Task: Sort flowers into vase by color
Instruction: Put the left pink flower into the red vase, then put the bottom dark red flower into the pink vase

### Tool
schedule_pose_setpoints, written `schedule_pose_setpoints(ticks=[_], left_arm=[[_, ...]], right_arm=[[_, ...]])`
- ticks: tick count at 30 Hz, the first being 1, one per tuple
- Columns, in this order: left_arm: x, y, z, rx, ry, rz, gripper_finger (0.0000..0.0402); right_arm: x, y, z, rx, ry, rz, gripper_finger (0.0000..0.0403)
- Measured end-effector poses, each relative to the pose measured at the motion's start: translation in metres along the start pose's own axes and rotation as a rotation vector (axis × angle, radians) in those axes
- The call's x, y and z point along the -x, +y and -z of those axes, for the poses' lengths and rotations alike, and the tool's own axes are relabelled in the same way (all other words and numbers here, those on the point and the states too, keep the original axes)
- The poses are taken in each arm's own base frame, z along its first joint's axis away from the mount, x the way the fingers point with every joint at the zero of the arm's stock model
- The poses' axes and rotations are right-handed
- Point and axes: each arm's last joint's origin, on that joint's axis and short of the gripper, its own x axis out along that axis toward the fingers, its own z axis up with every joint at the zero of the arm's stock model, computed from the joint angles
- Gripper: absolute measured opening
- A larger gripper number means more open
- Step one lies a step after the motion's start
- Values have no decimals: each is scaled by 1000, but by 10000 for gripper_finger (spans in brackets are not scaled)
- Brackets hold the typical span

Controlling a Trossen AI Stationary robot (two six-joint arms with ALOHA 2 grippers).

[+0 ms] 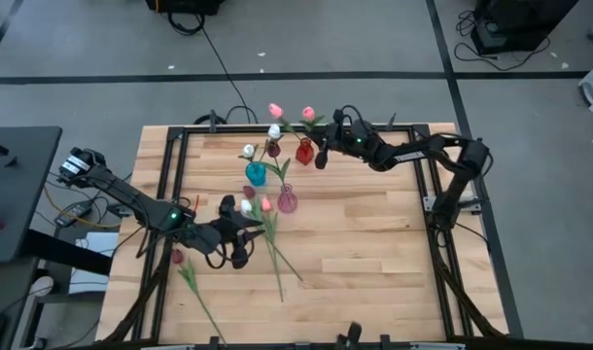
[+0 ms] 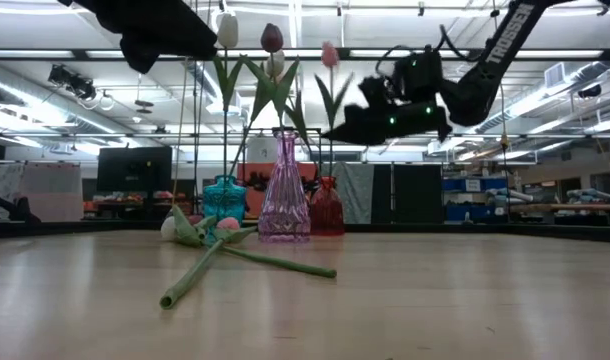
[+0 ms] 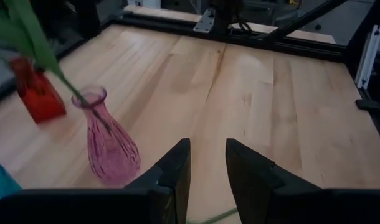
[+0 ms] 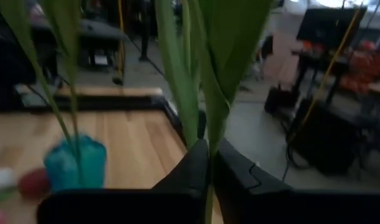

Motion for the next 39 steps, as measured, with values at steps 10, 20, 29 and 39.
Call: schedule_pose_setpoints(ticks=[10,20,29,39], left_arm=[[-13,-4,18,349,118,-4,106],[-45,-1,52,605,345,-116,106],[-45,10,66,649,498,-230,106],[-34,4,64,833,844,-208,105]], right_arm=[[15,-8,0,-33,224,0,154],[68,-9,-57,-28,313,70,198],[108,8,-53,-77,332,54,194],[125,24,-27,-91,162,44,194]])
